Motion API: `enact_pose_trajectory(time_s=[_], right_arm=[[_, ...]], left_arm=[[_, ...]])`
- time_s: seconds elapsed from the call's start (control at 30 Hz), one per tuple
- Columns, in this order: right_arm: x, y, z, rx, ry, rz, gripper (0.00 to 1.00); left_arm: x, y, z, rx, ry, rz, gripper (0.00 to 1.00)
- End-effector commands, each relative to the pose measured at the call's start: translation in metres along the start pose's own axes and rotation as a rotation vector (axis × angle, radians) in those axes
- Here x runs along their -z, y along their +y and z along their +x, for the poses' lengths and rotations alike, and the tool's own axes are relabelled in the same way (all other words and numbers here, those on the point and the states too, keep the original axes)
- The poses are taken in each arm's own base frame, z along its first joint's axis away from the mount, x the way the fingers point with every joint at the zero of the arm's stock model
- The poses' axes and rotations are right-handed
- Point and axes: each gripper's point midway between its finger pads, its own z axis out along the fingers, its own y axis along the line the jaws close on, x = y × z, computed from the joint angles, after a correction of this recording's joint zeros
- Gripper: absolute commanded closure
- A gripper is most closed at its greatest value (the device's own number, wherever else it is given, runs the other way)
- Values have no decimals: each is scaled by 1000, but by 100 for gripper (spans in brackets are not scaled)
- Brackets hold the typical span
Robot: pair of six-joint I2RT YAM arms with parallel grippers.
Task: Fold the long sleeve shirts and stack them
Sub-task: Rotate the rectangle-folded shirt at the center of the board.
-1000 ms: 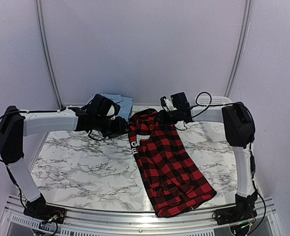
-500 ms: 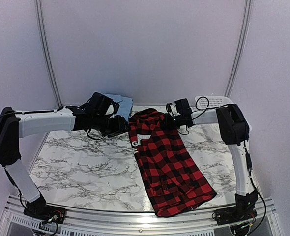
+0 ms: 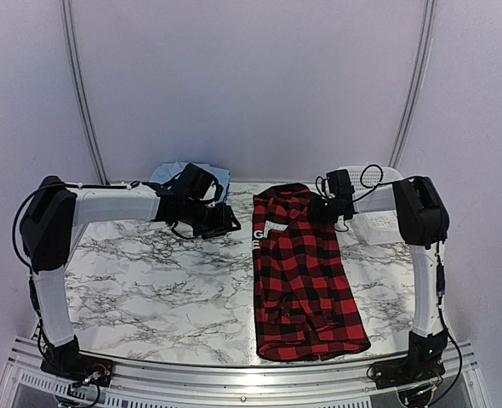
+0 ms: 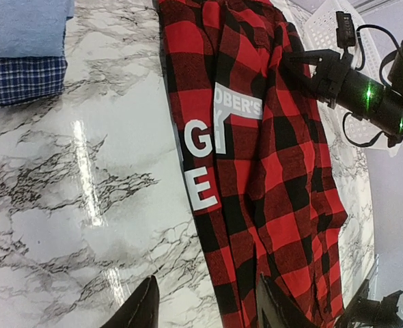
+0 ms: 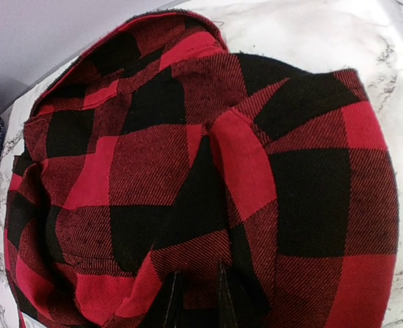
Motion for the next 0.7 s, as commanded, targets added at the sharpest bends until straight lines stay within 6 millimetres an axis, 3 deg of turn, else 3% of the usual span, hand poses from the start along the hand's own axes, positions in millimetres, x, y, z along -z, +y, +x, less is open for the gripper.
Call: enact_pose_trajectory(time_s=[0.0, 0.1, 0.2, 0.33, 0.5, 0.67], right_arm=[[15, 1, 11, 33, 42, 64, 78], [35, 29, -7, 106, 20, 44, 73], [58, 49, -2, 215, 25, 87, 63], [91, 64, 35, 301, 69, 98, 59], [126, 68, 94, 338, 124, 77, 58], [127, 75, 121, 386, 153, 83, 58]], left_arm=[[-22, -9, 8, -8, 57, 27, 50], [-30, -10, 19, -14, 82, 26, 50], [-26, -8, 36, -6, 106, 20, 50], [-16, -12, 72, -1, 164, 46, 47], [-19, -24, 121, -6, 264, 65, 46], [-25, -26, 139, -19, 288, 53, 46]])
